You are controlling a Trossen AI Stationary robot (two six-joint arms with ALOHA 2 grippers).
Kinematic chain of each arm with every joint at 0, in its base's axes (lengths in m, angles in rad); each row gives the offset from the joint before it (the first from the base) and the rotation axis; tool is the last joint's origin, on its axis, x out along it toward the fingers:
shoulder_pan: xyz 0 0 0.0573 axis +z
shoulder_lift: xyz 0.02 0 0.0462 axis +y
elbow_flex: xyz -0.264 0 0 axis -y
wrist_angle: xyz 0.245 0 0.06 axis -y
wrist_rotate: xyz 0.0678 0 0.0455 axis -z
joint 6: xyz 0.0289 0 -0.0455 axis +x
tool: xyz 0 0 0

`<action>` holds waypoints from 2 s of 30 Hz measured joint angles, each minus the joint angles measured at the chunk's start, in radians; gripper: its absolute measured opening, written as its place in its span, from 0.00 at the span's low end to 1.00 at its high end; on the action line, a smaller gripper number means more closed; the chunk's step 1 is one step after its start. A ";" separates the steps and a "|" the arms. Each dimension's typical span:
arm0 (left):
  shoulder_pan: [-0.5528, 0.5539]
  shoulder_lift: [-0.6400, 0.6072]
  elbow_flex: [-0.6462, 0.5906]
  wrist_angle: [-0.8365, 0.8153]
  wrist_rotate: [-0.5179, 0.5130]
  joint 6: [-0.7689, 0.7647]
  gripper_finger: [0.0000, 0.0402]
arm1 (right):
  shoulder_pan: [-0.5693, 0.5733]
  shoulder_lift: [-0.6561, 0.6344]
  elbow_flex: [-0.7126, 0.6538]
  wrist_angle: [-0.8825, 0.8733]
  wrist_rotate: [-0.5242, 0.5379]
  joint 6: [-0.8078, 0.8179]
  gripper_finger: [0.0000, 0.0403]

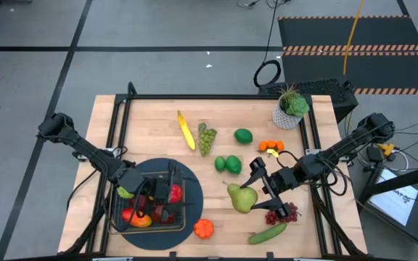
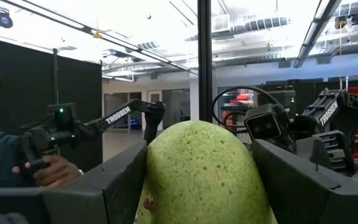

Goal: Build produce basket
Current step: Put the pear into the gold wire basket

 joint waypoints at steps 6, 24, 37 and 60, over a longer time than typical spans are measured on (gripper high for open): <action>-0.001 0.000 0.000 -0.020 -0.073 0.022 0.79 | 0.002 0.000 0.000 -0.009 0.000 0.022 0.68; -0.034 0.187 0.110 0.083 -0.211 0.274 0.76 | 0.002 0.000 0.000 -0.052 0.001 0.046 0.68; -0.033 0.390 0.312 0.028 -0.391 0.426 0.76 | 0.002 0.000 0.001 -0.096 0.000 0.103 0.68; -0.024 0.390 0.314 -0.066 -0.374 0.447 0.76 | 0.002 0.000 0.000 -0.134 0.005 0.182 0.68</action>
